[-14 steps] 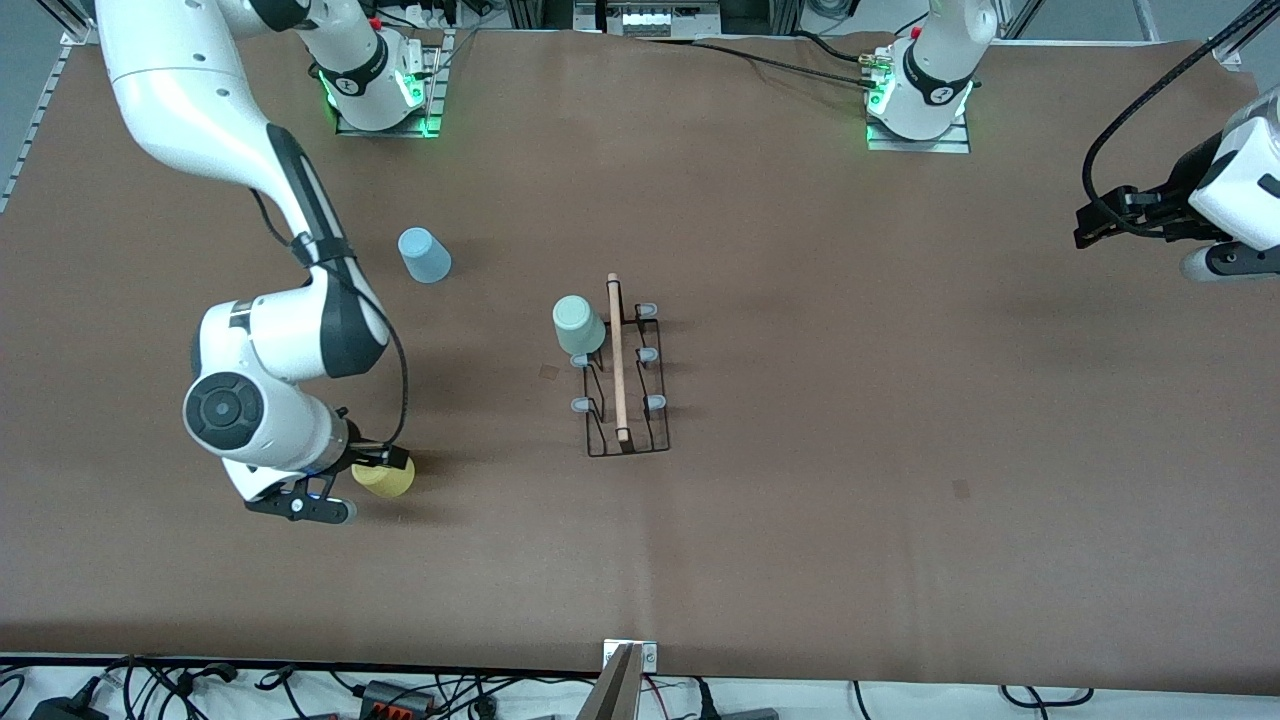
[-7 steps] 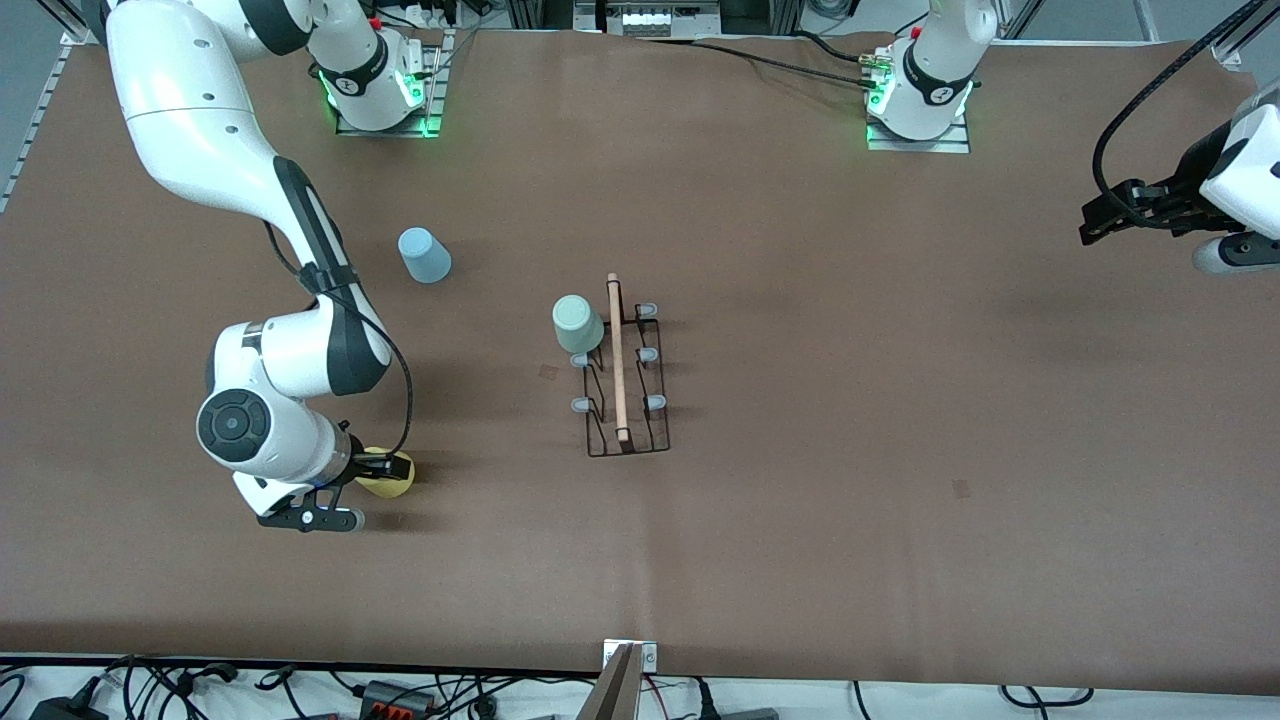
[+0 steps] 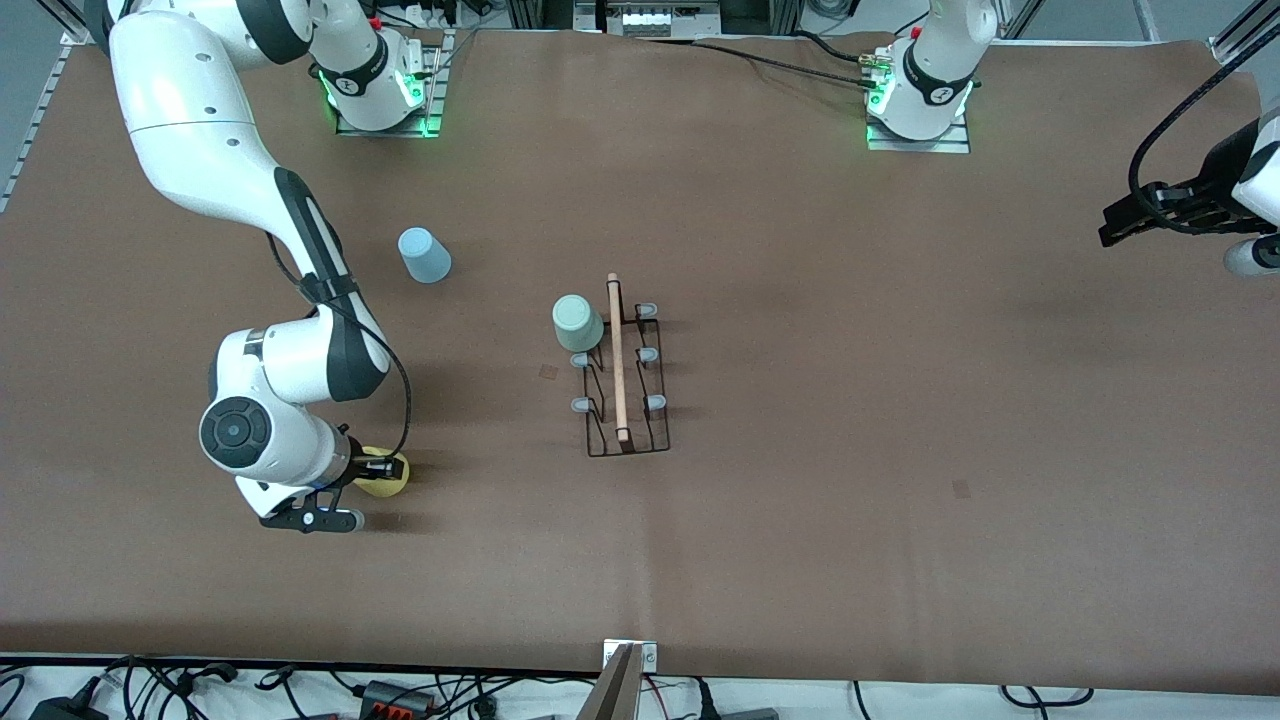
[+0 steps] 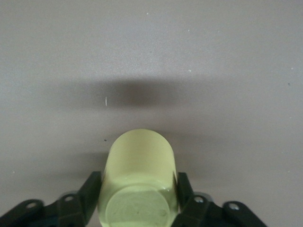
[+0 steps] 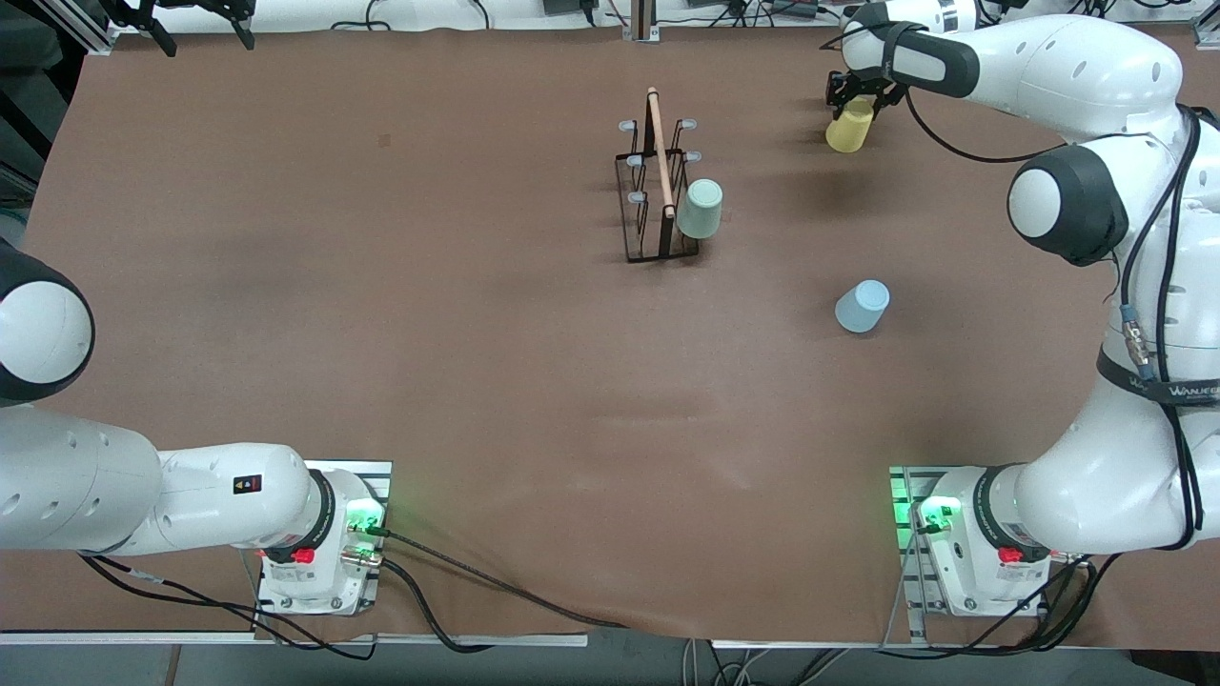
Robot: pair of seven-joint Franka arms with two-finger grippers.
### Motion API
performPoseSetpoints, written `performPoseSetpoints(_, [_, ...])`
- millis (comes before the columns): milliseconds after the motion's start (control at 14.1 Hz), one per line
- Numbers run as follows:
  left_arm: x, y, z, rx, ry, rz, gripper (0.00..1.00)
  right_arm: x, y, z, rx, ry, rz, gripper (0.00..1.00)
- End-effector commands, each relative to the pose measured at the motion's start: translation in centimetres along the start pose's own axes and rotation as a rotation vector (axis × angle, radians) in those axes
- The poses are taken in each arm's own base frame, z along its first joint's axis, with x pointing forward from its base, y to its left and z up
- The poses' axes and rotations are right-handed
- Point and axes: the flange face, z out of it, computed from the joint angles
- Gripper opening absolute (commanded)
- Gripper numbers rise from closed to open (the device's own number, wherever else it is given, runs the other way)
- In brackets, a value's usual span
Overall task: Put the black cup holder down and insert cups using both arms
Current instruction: 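Grasp the yellow cup with the right gripper, then carry the yellow cup to the rack and lower it onto a peg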
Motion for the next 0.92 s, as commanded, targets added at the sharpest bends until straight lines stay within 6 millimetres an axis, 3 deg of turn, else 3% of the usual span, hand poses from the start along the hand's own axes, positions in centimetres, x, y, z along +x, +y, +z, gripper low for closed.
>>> performPoseSetpoints(0, [-0.5,-0.3,-0.5,-0.002,0.0,-0.005,1.0,-0.2,-1.0,-1.1,0.032,-0.024,-0.035,0.21])
performPoseSetpoints(71, [-0.5,-0.2,-0.8,-0.003,0.009,-0.002,1.0,-0.2,-1.6,-1.9,0.044,-0.023,-0.05,0.21])
performPoseSetpoints(213, [-0.7,0.3,-0.7,0.0,-0.001,-0.003,1.0,-0.3,-4.1,-7.3,0.072,-0.008,-0.082,0.21])
performPoseSetpoints(285, [-0.7,0.2,-0.8,-0.001,0.0,-0.005,1.0,-0.9,-7.0,-10.3,0.103,-0.012,-0.106,0.21])
performPoseSetpoints(569, [-0.6,0.1,-0.8,-0.002,0.002,0.003,1.0,-4.9,-15.3,-17.4,0.124,-0.002,-0.121,0.21])
performPoseSetpoints(640, [-0.5,0.0,-0.8,-0.002,0.005,0.001,1.0,-5.9,-16.9,-18.5,0.127,0.006,-0.132,0.21])
performPoseSetpoints(854, [-0.4,-0.1,-0.7,-0.003,0.006,0.0,1.0,-8.7,-22.2,-18.8,0.133,0.007,-0.049,0.21])
